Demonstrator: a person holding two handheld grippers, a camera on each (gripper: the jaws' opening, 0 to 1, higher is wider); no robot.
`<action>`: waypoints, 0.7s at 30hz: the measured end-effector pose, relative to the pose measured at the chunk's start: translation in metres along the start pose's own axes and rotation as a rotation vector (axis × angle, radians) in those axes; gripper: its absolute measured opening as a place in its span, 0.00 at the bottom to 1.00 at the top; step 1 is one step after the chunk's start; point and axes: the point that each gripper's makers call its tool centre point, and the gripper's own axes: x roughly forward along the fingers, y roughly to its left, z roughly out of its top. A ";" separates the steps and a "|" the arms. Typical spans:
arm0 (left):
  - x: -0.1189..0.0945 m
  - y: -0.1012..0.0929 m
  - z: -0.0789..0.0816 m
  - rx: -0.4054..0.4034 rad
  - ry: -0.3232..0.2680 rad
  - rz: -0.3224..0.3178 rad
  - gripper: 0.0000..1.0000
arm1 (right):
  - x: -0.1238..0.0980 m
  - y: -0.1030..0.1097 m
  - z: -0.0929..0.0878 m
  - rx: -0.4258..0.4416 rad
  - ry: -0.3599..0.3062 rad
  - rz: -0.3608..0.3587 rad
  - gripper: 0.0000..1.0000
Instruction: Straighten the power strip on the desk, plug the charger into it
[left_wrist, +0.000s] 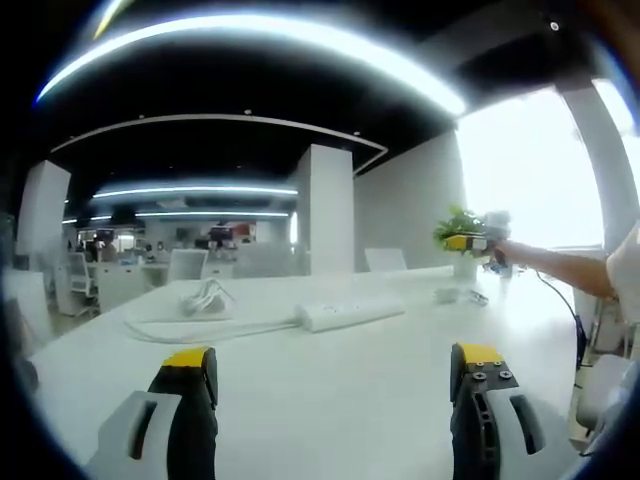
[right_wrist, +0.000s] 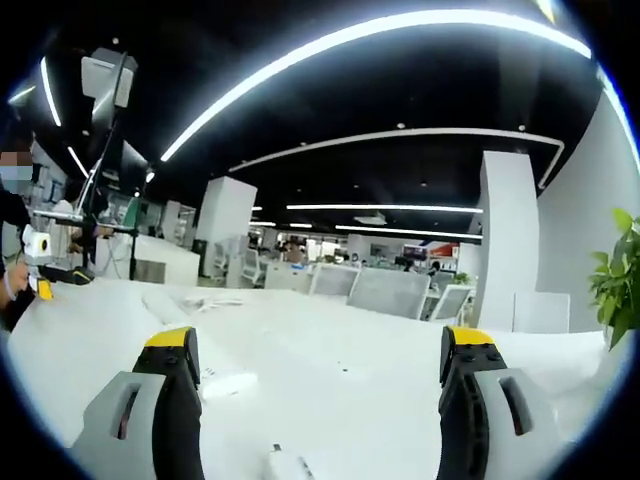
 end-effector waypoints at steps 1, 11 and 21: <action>0.000 0.000 0.000 0.001 0.000 -0.001 0.99 | 0.000 0.000 -0.001 0.001 -0.004 -0.001 1.00; 0.002 -0.004 -0.002 0.000 0.007 -0.009 0.99 | 0.002 -0.005 -0.015 0.022 -0.021 0.014 1.00; 0.003 -0.004 -0.002 0.001 0.009 -0.011 0.99 | 0.001 0.005 -0.026 0.050 -0.026 0.031 1.00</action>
